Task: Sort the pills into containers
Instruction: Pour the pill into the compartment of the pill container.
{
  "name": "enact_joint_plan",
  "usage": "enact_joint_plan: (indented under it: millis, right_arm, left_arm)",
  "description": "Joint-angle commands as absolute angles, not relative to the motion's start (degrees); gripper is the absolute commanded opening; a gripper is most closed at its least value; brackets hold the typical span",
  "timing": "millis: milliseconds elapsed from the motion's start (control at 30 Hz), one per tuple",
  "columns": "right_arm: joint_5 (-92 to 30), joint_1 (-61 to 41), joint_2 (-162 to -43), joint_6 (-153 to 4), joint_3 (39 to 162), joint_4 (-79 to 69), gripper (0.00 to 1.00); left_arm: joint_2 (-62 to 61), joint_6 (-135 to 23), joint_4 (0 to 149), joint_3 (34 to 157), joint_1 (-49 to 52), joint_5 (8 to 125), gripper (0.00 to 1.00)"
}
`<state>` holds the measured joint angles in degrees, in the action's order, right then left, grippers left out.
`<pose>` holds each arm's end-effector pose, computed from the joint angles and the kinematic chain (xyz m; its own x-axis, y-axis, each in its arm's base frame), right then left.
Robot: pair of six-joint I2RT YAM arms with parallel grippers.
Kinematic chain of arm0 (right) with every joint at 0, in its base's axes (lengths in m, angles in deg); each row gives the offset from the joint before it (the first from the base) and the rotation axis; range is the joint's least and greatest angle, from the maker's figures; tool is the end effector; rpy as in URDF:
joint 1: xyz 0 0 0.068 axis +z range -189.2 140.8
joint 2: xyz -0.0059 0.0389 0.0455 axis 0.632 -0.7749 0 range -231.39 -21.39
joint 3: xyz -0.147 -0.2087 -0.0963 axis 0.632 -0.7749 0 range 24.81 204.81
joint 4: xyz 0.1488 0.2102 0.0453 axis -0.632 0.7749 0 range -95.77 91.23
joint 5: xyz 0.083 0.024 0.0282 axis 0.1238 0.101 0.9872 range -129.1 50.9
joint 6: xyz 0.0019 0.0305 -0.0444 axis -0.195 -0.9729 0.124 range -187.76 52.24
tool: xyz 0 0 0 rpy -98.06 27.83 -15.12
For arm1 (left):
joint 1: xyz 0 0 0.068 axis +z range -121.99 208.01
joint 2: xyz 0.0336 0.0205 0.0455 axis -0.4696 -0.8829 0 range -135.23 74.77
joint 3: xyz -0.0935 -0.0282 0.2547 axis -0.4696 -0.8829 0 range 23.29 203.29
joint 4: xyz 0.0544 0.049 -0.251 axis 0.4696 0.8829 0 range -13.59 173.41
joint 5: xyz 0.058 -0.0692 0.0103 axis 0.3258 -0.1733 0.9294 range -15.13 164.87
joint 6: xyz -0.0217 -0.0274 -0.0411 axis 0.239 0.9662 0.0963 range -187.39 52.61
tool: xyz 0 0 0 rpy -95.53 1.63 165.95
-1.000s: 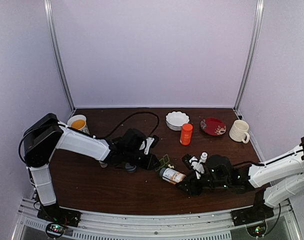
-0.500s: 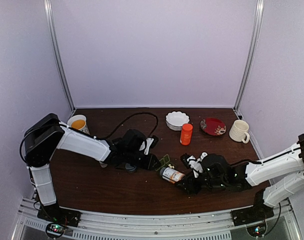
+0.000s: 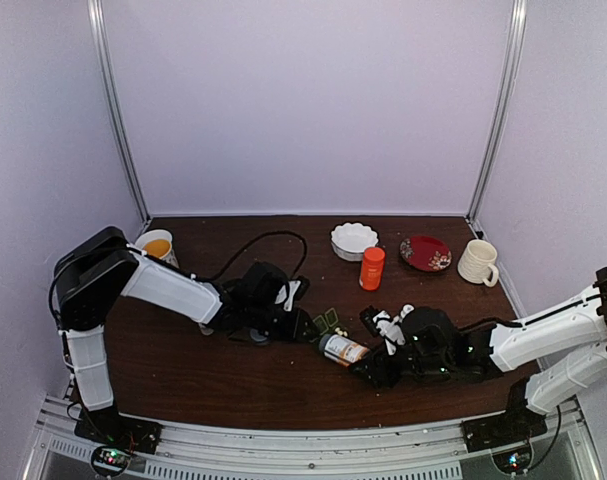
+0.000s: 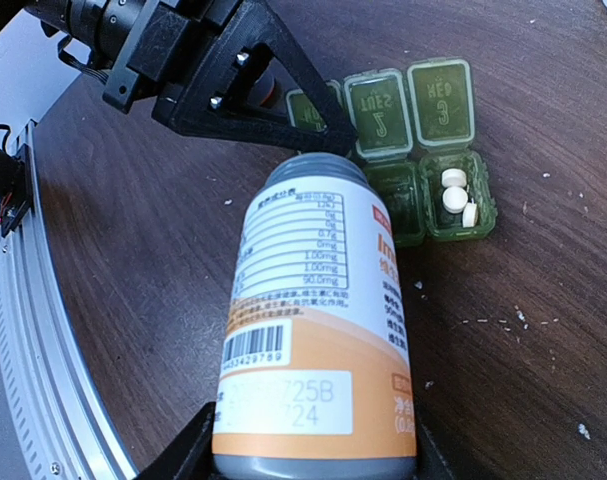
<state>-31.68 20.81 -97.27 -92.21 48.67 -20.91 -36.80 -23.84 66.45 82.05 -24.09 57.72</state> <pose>0.1165 0.2111 0.1478 -0.6499 -0.3052 -0.6960 -0.7047 0.5849 0.4016 0.2326 -0.3159 0.1265 -0.9138 0.1019 -0.3932 0.3548 0.6716 -0.6504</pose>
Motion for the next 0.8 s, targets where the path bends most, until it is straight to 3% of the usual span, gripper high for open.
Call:
enact_joint_plan:
  millis: [0,233,500,767]
  right_arm:
    - [-33.18,20.57,-97.84,-92.89,49.51,-19.78,0.00]
    - [-32.96,20.57,-98.21,-92.83,49.76,-19.51,0.00]
    - [-32.70,20.59,-97.59,-92.41,50.97,-18.16,0.00]
    - [-33.02,20.58,-94.49,-91.64,52.23,-15.44,0.00]
  left_arm:
    - [-37.71,-20.03,59.82,79.27,-22.46,55.21,0.25]
    - [-37.88,-18.32,54.13,78.24,-22.26,52.68,0.27]
    - [-38.08,-18.44,51.53,78.17,-22.09,50.86,0.05]
    - [-38.24,-19.20,51.03,78.09,-22.14,50.14,0.00]
